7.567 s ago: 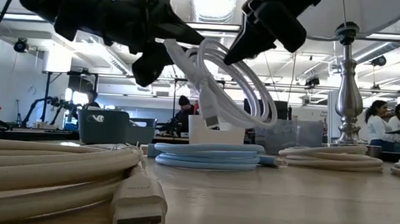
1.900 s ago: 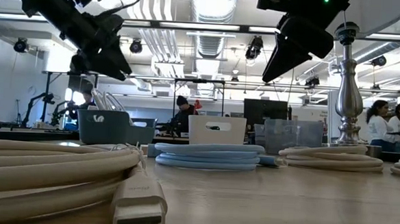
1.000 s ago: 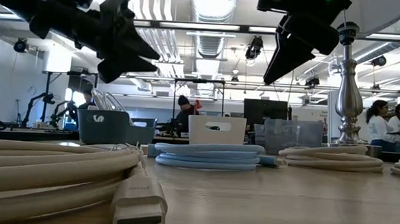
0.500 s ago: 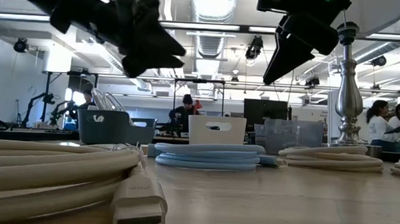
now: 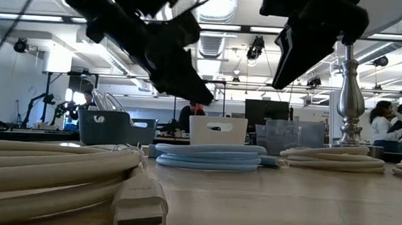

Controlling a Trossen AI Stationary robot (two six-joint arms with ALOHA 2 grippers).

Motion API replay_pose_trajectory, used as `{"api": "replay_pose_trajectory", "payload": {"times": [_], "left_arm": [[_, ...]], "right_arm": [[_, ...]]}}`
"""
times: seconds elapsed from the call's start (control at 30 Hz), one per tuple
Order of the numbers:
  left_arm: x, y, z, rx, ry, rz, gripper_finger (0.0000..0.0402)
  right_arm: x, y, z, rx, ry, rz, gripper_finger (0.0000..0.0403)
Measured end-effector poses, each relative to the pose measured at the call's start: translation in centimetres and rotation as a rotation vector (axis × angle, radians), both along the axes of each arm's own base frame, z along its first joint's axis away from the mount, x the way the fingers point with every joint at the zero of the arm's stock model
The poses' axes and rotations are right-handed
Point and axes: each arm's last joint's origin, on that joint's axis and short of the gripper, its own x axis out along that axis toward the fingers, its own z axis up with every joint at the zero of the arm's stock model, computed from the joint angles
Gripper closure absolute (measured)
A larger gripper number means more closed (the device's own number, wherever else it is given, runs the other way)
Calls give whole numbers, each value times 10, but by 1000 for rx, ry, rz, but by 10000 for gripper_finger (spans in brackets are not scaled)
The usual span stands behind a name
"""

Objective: Sort HDMI cables
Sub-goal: Put the top blue HDMI cable into the white bin

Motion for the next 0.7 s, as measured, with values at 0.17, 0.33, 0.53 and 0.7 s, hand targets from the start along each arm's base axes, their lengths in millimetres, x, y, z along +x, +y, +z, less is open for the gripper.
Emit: {"api": "replay_pose_trajectory", "payload": {"times": [0.17,0.33,0.53,0.7], "left_arm": [[11,-2,-12,9,33,-37,239],[15,-2,-23,9,69,-41,239],[16,-3,-35,11,104,-41,239],[17,-2,-43,21,125,-41,239]], "right_arm": [[-3,5,-1,2,14,23,296],[-15,7,-2,-7,44,44,293],[-41,-1,3,31,6,-1,283],[-69,-11,8,89,-85,-39,284]]}}
